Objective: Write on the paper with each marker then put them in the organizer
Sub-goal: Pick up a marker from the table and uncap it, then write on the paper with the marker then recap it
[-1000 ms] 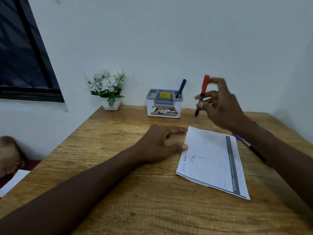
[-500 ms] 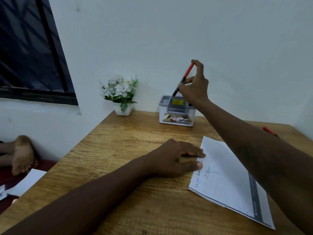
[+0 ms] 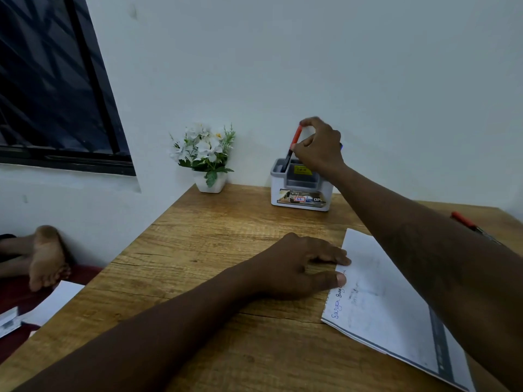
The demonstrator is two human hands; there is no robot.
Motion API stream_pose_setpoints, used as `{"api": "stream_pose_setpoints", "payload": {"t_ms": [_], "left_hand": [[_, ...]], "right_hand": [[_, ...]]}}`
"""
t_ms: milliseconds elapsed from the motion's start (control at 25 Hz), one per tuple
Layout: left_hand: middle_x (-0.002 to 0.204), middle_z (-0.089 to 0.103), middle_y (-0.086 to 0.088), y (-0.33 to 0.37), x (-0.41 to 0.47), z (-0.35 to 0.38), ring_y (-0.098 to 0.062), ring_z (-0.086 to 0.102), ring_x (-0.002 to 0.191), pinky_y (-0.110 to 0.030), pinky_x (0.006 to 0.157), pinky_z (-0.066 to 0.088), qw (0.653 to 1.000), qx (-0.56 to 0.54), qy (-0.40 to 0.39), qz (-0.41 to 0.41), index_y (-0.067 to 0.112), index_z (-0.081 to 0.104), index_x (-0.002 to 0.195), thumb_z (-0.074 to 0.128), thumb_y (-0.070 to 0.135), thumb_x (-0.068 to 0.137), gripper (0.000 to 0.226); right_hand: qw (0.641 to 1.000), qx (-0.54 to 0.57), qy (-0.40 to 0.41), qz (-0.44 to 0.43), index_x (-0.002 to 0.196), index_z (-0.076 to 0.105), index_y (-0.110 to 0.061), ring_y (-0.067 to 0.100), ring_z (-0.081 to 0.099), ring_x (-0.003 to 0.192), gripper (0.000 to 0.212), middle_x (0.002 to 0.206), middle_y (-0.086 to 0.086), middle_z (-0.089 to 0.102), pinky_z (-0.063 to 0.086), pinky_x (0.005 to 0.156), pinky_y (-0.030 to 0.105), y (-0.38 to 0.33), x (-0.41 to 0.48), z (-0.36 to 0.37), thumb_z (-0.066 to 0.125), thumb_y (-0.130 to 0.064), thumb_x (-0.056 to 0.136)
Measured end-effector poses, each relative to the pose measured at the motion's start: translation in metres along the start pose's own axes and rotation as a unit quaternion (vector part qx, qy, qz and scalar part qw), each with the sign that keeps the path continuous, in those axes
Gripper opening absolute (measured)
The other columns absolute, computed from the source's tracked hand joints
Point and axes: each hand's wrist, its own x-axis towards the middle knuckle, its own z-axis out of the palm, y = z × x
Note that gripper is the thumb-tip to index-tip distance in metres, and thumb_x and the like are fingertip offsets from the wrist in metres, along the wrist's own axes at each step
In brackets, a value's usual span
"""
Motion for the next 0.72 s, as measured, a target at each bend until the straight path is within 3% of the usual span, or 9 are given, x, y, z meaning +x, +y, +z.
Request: {"api": "stream_pose_setpoints", "payload": {"t_ms": [120, 240, 360, 520, 720], "left_hand": [[0.147, 0.056, 0.013, -0.001, 0.0, 0.0, -0.001, 0.048, 0.136, -0.02, 0.113, 0.034, 1.0, 0.001, 0.005, 0.0, 0.031, 0.062, 0.138, 0.063, 0.045, 0.097, 0.044], [0.145, 0.057, 0.016, -0.004, -0.002, 0.001, 0.005, 0.048, 0.135, -0.012, 0.11, 0.032, 1.0, -0.003, 0.02, 0.008, 0.033, 0.063, 0.136, 0.065, 0.047, 0.095, 0.043], [0.141, 0.06, 0.017, -0.007, -0.003, 0.003, 0.008, 0.051, 0.131, -0.02, 0.112, 0.04, 0.999, -0.011, 0.034, 0.023, 0.034, 0.065, 0.134, 0.067, 0.047, 0.094, 0.042], [0.139, 0.06, 0.022, -0.006, -0.001, 0.004, 0.012, 0.052, 0.127, -0.023, 0.112, 0.043, 0.999, 0.006, 0.045, 0.023, 0.037, 0.064, 0.133, 0.066, 0.05, 0.093, 0.042], [0.139, 0.059, 0.026, -0.005, 0.0, 0.008, 0.016, 0.051, 0.125, -0.012, 0.109, 0.04, 0.998, 0.015, 0.067, 0.016, 0.039, 0.066, 0.131, 0.068, 0.047, 0.092, 0.039]], "right_hand": [[1.0, -0.019, -0.006, 0.012, 0.123, 0.069, -0.018, 0.024, 0.066, 0.11, 0.047, 0.111, 0.008, 0.074, 0.041, 0.083, 0.018, 0.003, -0.001, -0.003, 0.07, -0.014, 0.077], [0.999, -0.05, 0.006, -0.015, 0.105, 0.078, -0.011, 0.022, 0.072, 0.097, 0.029, 0.102, 0.009, 0.078, 0.045, 0.078, 0.014, 0.004, -0.012, -0.02, 0.064, -0.009, 0.081], [0.996, -0.05, 0.02, -0.072, 0.086, 0.082, -0.01, 0.012, 0.072, 0.078, 0.02, 0.085, 0.003, 0.079, 0.046, 0.071, 0.01, 0.004, -0.041, -0.05, 0.064, -0.004, 0.079], [0.994, -0.076, 0.025, -0.08, 0.077, 0.081, -0.012, 0.005, 0.067, 0.065, 0.011, 0.075, -0.004, 0.077, 0.049, 0.069, 0.01, 0.022, -0.096, -0.104, 0.071, -0.008, 0.077], [0.98, -0.2, 0.002, 0.003, 0.074, 0.082, -0.017, 0.014, 0.072, 0.071, 0.007, 0.075, -0.002, 0.079, 0.058, 0.081, 0.03, 0.057, -0.141, -0.18, 0.075, -0.016, 0.073]]}}
